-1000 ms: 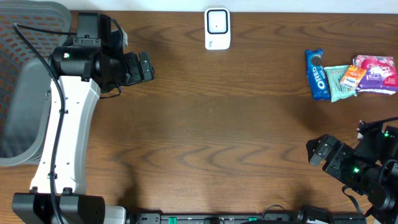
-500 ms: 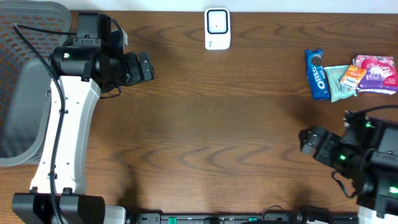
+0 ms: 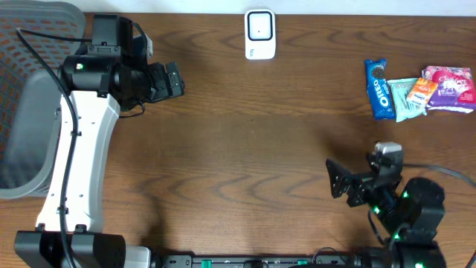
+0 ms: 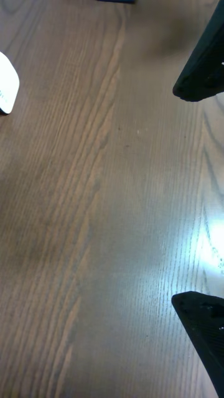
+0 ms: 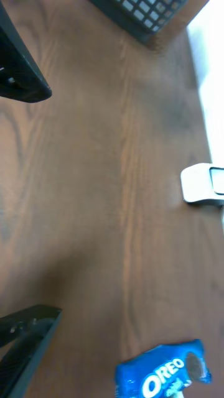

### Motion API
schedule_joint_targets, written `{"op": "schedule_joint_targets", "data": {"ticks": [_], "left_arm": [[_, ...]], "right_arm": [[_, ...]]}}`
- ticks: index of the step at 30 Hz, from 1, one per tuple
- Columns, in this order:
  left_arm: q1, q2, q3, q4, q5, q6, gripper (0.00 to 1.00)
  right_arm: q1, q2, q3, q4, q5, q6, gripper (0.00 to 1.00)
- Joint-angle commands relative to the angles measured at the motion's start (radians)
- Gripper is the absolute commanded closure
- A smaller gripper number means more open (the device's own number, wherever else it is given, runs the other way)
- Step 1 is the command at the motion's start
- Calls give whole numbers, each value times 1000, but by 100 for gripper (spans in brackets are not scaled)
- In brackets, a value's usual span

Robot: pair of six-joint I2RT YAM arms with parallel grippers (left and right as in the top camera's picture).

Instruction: Scan the item barcode

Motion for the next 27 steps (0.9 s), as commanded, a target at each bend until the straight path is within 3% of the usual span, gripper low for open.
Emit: {"op": "schedule_joint_targets", "data": {"ticks": [1, 7, 12, 19, 27], "left_arm": [[2, 2, -3, 0, -10, 13, 2], [2, 2, -3, 0, -10, 13, 2], [2, 2, -3, 0, -10, 13, 2], [2, 2, -3, 0, -10, 13, 2], [2, 2, -3, 0, -10, 13, 2]], "right_arm": [[24, -107, -92, 65, -15, -21, 1], [90, -266, -251, 243, 20, -21, 1], [131, -353, -317, 285, 112, -9, 1], [117, -397, -372, 319, 168, -10, 1], [115, -397, -456, 521, 233, -9, 1]]}}
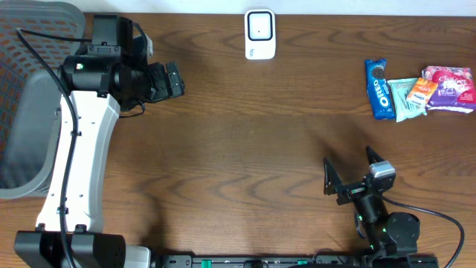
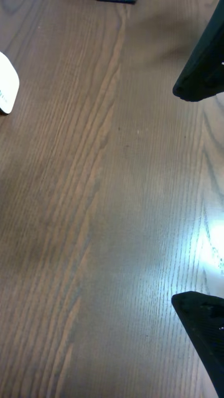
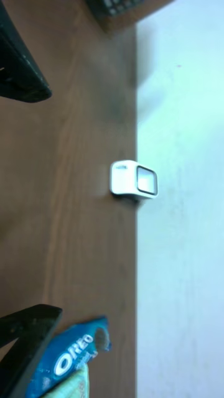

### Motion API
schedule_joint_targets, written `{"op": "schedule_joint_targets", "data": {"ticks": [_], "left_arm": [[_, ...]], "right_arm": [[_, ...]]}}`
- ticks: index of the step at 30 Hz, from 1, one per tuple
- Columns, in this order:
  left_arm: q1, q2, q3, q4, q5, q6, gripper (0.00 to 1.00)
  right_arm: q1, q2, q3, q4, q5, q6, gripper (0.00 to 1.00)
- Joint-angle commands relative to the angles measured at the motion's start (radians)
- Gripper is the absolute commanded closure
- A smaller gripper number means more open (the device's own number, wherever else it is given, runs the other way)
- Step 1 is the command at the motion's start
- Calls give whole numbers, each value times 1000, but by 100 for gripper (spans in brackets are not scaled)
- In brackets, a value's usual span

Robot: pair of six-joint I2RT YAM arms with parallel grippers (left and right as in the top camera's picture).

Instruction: Scan the item barcode

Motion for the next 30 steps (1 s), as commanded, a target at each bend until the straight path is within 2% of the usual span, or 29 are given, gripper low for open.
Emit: {"op": "schedule_joint_targets", "data": {"ticks": [1, 7, 14, 24, 30], "left_arm": [[2, 2, -3, 0, -10, 13, 2], [2, 2, -3, 0, -10, 13, 2], [2, 2, -3, 0, -10, 13, 2], [2, 2, -3, 0, -10, 13, 2], [2, 2, -3, 0, -10, 13, 2]], "right_arm": [[-3, -7, -35, 50, 61, 5, 1], [-29, -7, -48, 63, 117, 51, 1], [-61, -7, -48, 0, 190, 61, 1], [-60, -7, -48, -2, 181, 9, 1], [-60, -7, -48, -1, 163, -81, 1]]}}
